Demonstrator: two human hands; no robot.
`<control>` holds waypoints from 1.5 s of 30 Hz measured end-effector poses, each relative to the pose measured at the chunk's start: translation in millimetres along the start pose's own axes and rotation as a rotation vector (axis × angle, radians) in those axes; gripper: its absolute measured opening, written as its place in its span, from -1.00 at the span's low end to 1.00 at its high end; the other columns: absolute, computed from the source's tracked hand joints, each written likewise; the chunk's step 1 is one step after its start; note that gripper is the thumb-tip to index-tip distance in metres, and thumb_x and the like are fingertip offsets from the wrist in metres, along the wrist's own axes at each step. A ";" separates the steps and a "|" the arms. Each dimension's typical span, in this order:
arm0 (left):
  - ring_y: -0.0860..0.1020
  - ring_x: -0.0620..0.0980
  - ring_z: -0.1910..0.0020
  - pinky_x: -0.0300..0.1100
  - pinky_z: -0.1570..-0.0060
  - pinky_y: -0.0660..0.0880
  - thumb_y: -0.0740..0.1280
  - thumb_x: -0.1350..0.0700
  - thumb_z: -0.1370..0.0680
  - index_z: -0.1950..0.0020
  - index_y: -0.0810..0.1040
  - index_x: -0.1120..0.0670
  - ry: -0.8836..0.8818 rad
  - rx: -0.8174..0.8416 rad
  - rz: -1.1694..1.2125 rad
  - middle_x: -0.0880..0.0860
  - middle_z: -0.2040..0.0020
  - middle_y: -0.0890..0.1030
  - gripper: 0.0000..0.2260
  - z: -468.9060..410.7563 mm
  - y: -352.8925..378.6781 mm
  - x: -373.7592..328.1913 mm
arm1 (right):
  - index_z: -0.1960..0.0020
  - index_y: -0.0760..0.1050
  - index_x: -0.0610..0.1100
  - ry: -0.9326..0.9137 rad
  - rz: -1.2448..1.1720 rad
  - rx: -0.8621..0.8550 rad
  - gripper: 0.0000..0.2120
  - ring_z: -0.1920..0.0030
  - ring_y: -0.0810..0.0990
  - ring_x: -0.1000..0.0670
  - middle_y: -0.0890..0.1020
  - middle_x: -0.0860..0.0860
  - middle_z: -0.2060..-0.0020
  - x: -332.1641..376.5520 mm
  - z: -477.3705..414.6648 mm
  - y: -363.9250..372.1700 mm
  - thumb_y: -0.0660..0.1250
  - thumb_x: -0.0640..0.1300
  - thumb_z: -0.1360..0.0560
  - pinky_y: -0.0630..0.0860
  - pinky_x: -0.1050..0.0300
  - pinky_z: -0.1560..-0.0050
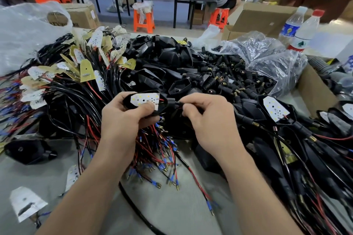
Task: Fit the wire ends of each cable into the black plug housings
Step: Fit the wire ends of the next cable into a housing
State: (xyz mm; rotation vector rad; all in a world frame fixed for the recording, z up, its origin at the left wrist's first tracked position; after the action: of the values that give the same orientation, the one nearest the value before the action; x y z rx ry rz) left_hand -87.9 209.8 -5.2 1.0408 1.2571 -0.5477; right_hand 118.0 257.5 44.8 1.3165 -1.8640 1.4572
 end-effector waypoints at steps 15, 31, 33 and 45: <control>0.56 0.07 0.36 -0.04 0.33 0.49 0.53 0.03 -0.35 0.19 0.59 0.20 0.079 0.429 -0.447 0.32 0.27 0.61 -0.73 31.3 54.2 2.4 | 0.34 0.72 0.04 -0.551 0.506 -0.099 -0.78 -0.33 0.49 -0.20 0.69 0.03 -0.14 98.2 -22.9 6.5 0.36 -0.19 -0.35 0.22 -0.04 -0.36; 0.72 0.00 0.27 0.05 0.19 0.68 0.38 -0.13 -0.58 0.15 0.71 -0.13 0.171 0.042 -0.527 -0.03 0.27 0.72 -0.82 19.3 19.2 0.0 | 0.35 0.71 0.00 0.045 -0.261 0.149 -0.70 0.36 0.58 0.08 0.66 0.03 0.44 -0.6 22.8 29.9 0.21 -0.22 -0.24 0.47 0.16 0.29; 0.73 0.10 0.24 -0.09 0.25 0.67 0.41 0.02 -0.63 0.08 0.75 -0.13 0.077 0.116 -0.354 0.09 0.21 0.74 -0.85 16.1 24.7 5.3 | 0.40 0.69 -0.05 0.076 -0.382 0.271 -0.74 0.46 0.45 -0.08 0.59 -0.14 0.51 1.8 26.1 39.7 0.22 -0.22 -0.21 0.32 0.10 0.41; 0.64 0.04 0.41 -0.21 0.37 0.59 0.59 0.06 -0.35 -0.13 0.74 -0.01 -0.137 0.390 -0.050 0.22 0.19 0.69 -0.65 19.8 47.8 19.9 | 0.12 0.73 -0.17 0.197 -0.959 0.794 -0.74 0.46 0.43 -0.12 0.57 -0.25 0.45 9.8 45.9 69.5 0.27 -0.21 -0.35 0.27 0.07 0.37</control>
State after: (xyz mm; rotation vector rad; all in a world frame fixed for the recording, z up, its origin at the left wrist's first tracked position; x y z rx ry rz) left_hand -33.3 218.7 -8.9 1.2729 1.0793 -0.9128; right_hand 63.0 211.4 1.4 1.9068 -0.3066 1.6527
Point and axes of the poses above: each hand's wrist, its own z-axis away from the middle knuckle, its own y-axis out of the palm, x = y × z, the point moved 10 cm from there along -z, towards the middle knuckle
